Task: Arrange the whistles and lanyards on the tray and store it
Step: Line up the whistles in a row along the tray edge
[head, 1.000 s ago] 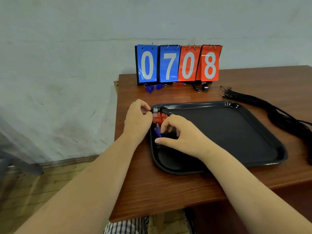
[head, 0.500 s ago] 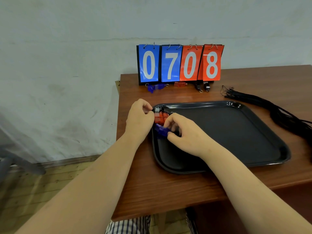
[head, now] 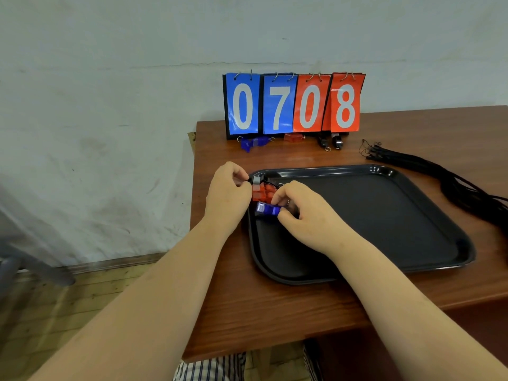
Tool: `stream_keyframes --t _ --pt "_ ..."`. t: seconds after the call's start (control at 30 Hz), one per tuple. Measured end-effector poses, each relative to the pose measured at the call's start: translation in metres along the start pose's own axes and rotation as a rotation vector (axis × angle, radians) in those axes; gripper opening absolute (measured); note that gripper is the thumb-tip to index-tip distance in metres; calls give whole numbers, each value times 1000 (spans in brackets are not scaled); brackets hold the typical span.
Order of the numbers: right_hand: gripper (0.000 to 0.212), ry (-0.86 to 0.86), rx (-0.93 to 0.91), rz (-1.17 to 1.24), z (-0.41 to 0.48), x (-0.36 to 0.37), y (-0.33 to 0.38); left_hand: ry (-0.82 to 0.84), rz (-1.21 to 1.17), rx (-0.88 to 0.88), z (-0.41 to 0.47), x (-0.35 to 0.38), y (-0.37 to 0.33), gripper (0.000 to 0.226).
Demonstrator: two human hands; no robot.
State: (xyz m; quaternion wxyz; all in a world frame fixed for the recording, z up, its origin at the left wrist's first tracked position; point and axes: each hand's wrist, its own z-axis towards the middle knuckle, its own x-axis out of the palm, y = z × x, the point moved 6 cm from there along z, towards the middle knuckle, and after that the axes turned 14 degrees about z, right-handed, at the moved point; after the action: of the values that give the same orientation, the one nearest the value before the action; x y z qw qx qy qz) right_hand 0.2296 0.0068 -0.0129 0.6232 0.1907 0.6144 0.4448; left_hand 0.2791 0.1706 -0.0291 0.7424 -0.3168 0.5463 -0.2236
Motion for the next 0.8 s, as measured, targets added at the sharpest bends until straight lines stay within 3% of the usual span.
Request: stream_keyframes --t 0.43,0.8 --pt "15 -20 -52 -116 3 0 -3 -1 -8 -2 0 1 2 17" --pt "29 -25 -78 -173 5 0 -3 0 -10 5 1 1 3 18"
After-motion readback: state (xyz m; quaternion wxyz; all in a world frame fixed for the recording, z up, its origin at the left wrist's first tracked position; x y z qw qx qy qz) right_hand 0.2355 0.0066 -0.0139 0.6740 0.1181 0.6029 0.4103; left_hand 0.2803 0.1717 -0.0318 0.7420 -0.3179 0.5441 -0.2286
